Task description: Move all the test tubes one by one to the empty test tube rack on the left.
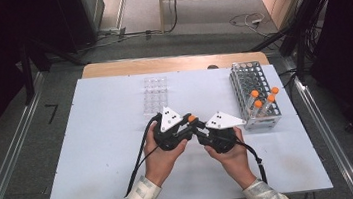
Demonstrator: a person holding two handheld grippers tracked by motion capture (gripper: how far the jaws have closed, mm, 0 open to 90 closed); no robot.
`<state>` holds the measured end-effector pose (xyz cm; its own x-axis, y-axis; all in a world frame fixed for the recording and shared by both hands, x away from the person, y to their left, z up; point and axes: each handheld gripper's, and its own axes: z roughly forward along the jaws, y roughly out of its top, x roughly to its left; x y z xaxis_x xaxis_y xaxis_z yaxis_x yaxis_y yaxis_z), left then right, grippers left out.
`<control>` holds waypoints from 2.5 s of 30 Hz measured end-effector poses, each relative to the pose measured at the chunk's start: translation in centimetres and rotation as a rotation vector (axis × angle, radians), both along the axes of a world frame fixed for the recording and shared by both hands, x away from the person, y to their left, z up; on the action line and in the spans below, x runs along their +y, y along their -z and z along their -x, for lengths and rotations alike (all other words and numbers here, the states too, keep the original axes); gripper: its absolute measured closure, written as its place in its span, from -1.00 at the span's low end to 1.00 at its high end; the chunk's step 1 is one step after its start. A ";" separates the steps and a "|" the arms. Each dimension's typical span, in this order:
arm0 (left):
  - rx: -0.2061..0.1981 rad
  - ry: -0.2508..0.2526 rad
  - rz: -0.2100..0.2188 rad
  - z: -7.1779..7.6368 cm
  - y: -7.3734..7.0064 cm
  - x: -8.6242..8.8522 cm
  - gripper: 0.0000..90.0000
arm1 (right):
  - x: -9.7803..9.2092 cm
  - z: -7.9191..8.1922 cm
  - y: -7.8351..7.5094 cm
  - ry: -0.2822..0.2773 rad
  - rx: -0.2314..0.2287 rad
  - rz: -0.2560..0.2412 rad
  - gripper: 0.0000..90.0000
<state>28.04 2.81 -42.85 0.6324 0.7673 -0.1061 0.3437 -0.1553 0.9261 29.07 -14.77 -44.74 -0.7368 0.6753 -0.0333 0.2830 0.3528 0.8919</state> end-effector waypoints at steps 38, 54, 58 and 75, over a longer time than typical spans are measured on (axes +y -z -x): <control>-0.034 -0.216 0.101 -4.8 -4.4 7.4 0.57 | -1.2 -0.1 -0.2 0.023 0.032 -0.046 -0.14; -0.051 -0.357 0.053 -6.4 -4.0 10.9 0.57 | -1.4 -0.1 -0.2 0.028 0.034 -0.047 -0.14; -0.050 -0.365 0.042 -6.6 -3.8 10.9 0.57 | -1.4 -0.1 -0.2 0.027 0.033 -0.047 -0.14; -0.046 -0.358 -0.051 -7.0 -2.2 9.7 0.57 | -1.5 -0.1 -0.2 0.029 0.034 -0.046 -0.14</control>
<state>35.03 12.50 -40.66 0.3259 0.9445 -0.0399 0.3425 -0.0787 0.9362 29.18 -16.24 -44.54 -0.7171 0.6966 0.0229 0.3229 0.3030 0.8966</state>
